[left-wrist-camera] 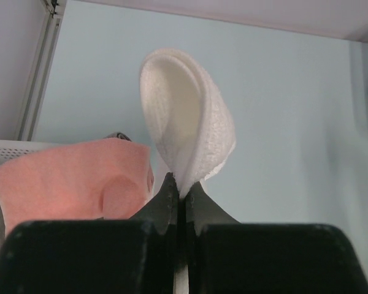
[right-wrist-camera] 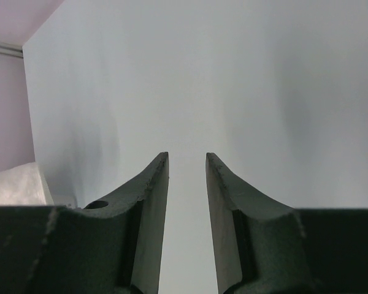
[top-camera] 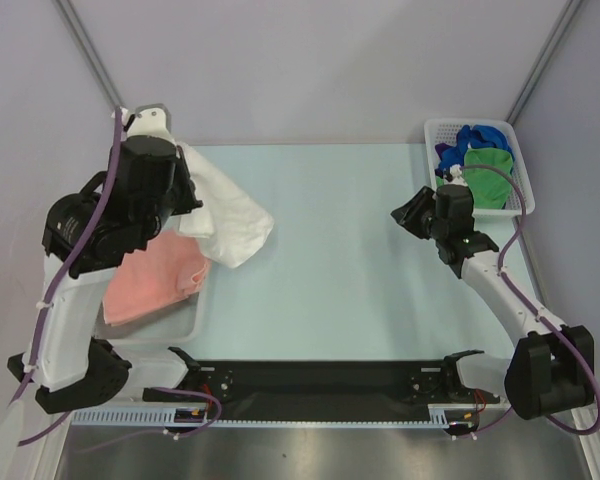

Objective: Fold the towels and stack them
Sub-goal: Neatly place the folded towel into the bin

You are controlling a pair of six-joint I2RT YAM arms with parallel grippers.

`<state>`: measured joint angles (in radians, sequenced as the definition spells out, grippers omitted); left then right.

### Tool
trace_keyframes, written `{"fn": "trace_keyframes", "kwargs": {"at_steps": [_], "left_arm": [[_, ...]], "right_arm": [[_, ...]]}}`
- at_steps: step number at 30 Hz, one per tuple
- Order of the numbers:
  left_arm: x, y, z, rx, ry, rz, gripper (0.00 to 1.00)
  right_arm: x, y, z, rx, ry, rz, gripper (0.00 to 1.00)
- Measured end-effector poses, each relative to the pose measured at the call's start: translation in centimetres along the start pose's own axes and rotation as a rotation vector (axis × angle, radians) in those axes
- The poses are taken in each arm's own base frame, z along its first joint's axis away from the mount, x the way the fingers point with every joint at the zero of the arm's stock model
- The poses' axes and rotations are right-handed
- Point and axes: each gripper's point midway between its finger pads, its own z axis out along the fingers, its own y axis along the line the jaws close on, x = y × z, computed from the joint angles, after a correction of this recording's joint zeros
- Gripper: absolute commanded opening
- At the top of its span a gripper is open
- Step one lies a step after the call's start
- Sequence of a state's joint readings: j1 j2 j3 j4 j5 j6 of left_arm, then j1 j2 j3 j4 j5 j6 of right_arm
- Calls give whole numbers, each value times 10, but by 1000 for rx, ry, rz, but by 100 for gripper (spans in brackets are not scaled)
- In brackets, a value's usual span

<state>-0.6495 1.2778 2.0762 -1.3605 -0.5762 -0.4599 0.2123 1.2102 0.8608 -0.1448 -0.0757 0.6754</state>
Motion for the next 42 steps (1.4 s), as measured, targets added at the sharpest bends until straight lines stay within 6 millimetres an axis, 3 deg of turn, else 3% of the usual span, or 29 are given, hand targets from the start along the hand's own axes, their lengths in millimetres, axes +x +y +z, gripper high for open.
{"fn": "trace_keyframes", "kwargs": {"at_steps": [9,16,24,30,34,37,41,42], "left_arm": [[-30,15,-23,-13,-107,-66,0],[-17,48,-26,-107,-108,-86,0],[48,137,-2,-435,49,-83,0],[88,193,18,-591,138,-151,0],[114,215,34,-643,164,-187,5],[150,234,49,-684,200,-245,3],[205,254,70,-708,259,-348,13],[217,256,75,-708,275,-372,24]], "right_arm": [[-1,0,-3,8,1,-8,36],[-12,12,-9,-20,-28,-23,36],[-7,26,-10,-46,-19,-46,36],[-3,30,-10,-48,-16,-56,36],[4,31,-6,-43,1,-68,35],[12,32,-2,-37,22,-81,36],[22,31,4,-32,48,-102,37],[24,31,4,-33,52,-108,37]]}}
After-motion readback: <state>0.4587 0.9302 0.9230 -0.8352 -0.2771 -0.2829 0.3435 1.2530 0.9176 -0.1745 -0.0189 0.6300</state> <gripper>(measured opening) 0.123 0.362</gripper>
